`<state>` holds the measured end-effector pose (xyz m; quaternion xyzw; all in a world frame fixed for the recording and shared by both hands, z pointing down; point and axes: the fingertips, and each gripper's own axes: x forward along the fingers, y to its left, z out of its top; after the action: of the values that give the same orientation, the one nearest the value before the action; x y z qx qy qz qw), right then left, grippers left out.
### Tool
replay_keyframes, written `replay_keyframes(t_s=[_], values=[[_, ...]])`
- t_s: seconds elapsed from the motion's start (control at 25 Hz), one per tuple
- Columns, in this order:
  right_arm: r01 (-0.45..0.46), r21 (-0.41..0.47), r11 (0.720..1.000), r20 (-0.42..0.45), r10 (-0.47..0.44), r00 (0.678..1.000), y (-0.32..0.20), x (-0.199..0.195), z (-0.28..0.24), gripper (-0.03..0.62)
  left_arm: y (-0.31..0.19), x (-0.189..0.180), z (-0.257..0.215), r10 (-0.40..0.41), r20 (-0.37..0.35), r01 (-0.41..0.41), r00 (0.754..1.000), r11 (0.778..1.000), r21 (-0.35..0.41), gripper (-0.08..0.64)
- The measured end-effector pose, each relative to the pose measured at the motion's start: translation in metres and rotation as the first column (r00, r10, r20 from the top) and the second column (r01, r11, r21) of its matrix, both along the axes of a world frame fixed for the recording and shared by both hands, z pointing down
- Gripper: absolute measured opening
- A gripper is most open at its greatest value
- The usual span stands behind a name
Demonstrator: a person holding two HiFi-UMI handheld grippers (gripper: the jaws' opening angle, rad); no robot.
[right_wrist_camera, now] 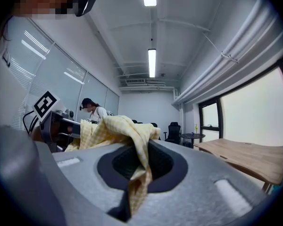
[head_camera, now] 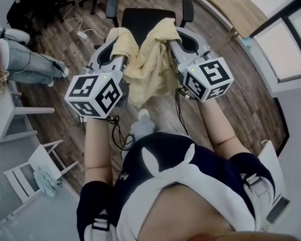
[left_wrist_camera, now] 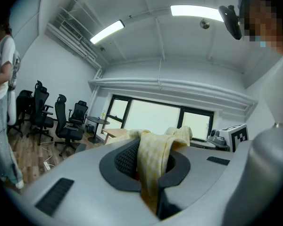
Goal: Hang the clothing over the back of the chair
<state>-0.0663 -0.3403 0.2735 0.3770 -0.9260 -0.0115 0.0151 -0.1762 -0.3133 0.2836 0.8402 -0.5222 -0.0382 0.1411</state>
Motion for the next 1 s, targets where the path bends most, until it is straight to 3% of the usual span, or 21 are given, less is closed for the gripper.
replay_keyframes(t_s=[0.28, 0.52, 0.72, 1.0], values=[[0.003, -0.061, 0.998, -0.077, -0.008, 0.997, -0.029, -0.014, 0.03, 0.023, -0.03, 0.002, 0.025, 0.03, -0.022, -0.031, 0.999, 0.998, -0.047, 0.021], [0.176, -0.144, 0.974, -0.129, -0.195, 0.972, -0.031, -0.044, 0.052, 0.023, -0.046, 0.009, 0.048, 0.08, -0.031, -0.083, 0.996, 0.99, -0.114, 0.021], [0.132, -0.24, 0.962, -0.177, -0.177, 0.968, -0.043, -0.048, 0.075, 0.025, -0.057, 0.011, 0.065, 0.099, -0.038, -0.104, 0.994, 0.983, -0.151, 0.021], [0.104, -0.228, 0.968, -0.395, -0.189, 0.899, -0.058, -0.058, 0.106, 0.057, -0.071, 0.009, 0.076, 0.148, -0.06, -0.157, 0.987, 0.967, -0.199, 0.021]])
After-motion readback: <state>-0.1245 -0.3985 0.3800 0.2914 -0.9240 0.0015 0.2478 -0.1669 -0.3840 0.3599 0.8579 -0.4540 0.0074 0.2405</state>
